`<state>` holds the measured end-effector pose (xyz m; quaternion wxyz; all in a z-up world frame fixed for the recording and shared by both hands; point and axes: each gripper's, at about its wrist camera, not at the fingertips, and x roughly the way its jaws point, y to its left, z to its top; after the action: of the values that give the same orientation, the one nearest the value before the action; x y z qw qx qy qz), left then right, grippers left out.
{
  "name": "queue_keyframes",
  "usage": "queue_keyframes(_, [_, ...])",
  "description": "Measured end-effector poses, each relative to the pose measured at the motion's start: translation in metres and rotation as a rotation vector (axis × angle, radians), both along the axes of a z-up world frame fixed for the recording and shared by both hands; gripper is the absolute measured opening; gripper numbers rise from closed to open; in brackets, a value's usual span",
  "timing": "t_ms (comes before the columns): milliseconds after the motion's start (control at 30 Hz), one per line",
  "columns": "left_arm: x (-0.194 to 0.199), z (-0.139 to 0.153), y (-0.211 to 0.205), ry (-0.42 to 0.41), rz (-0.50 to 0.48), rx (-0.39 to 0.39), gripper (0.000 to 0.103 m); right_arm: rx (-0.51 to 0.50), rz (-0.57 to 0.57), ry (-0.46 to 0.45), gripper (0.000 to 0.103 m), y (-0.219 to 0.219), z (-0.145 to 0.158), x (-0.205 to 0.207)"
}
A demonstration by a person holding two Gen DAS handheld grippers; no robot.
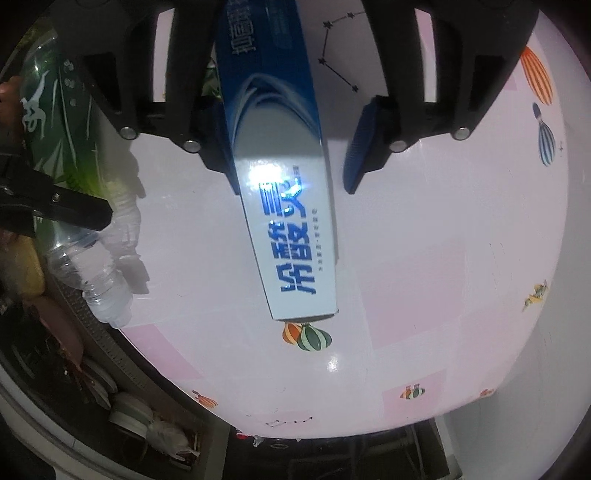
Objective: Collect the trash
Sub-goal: 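Lift the toothpaste box and bottle up off the table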
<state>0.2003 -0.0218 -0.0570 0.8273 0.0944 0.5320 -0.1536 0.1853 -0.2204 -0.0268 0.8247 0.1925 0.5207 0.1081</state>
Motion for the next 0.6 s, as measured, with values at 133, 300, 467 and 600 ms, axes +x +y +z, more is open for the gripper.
queue_keyframes(133, [0.001,0.002,-0.005,-0.010,-0.007,0.015,0.043,-0.007,0.006,-0.005,0.072,0.001,0.000,0.001])
queue_keyframes(300, [0.002,0.001,-0.004,-0.011,0.003,0.006,0.035,-0.009,0.007,-0.011,0.072,0.001,0.001,0.001])
queue_keyframes(467, [0.003,0.002,0.001,-0.007,0.021,-0.025,0.034,-0.008,0.007,-0.015,0.071,0.000,0.001,0.000])
queue_keyframes(600, [0.005,0.002,0.005,-0.004,0.036,-0.045,0.033,-0.003,0.003,-0.017,0.071,-0.002,0.001,0.001])
